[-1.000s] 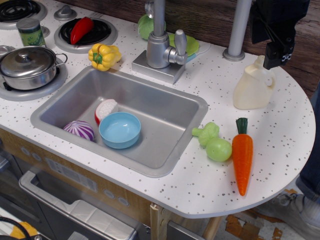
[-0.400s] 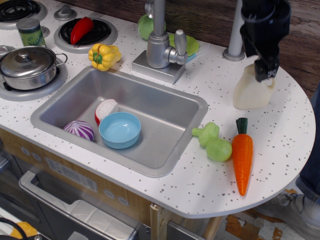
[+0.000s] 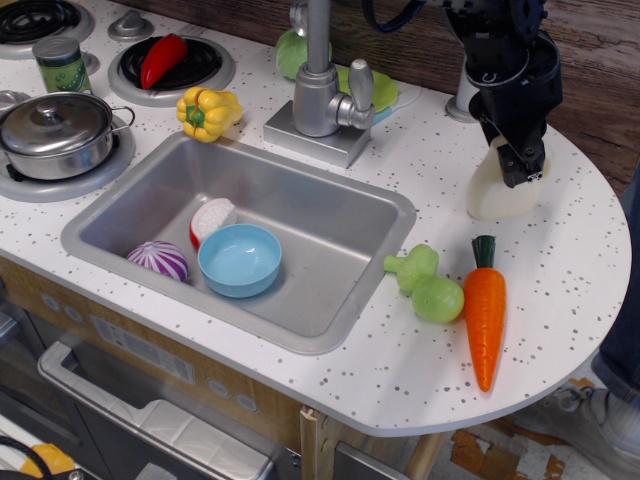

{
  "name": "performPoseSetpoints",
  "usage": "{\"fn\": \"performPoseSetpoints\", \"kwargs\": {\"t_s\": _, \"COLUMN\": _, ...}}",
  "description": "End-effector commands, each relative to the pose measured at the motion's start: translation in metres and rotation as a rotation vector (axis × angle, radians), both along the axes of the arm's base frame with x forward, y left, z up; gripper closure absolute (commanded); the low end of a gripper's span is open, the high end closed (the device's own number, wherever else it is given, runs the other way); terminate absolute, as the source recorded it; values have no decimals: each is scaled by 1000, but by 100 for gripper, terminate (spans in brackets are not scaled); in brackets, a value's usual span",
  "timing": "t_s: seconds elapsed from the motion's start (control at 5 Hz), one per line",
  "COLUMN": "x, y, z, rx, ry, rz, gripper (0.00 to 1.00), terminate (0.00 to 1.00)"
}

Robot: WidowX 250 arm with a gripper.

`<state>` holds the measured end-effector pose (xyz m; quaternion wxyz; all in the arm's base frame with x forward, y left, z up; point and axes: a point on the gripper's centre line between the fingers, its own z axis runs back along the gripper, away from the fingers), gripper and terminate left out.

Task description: Put detergent in sink

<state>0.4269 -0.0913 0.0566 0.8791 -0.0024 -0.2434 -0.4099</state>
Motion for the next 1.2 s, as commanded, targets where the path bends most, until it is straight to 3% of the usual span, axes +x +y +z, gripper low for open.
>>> {"fn": "performPoseSetpoints", "kwargs": {"t_s": 0.0, "x": 2, "y": 4, "z": 28, "rx": 23, "ry": -29, "rz": 3, "gripper": 100, "terminate": 0}}
{"fn": "performPoseSetpoints", "kwargs": {"t_s": 0.4, "x": -20, "y": 50, "z": 62, "rx": 166, "ry": 6, "rz": 36, "gripper": 100, "terminate": 0}}
{"fn": "performPoseSetpoints", "kwargs": {"t_s": 0.6, "x": -44, "y": 76, "z": 60, "rx": 172, "ry": 30, "rz": 49, "gripper": 100, "terminate": 0}}
{"fn": "performPoseSetpoints", "kwargs": {"t_s": 0.8, "x": -59, "y": 93, "z": 42, "rx": 168, "ry": 66, "rz": 62, "gripper": 100, "terminate": 0}}
{"fn": "performPoseSetpoints", "kwargs": {"t_s": 1.0, "x": -72, "y": 105, "z": 15, "rx": 124, "ry": 108, "rz": 77, "gripper": 100, "terminate": 0}}
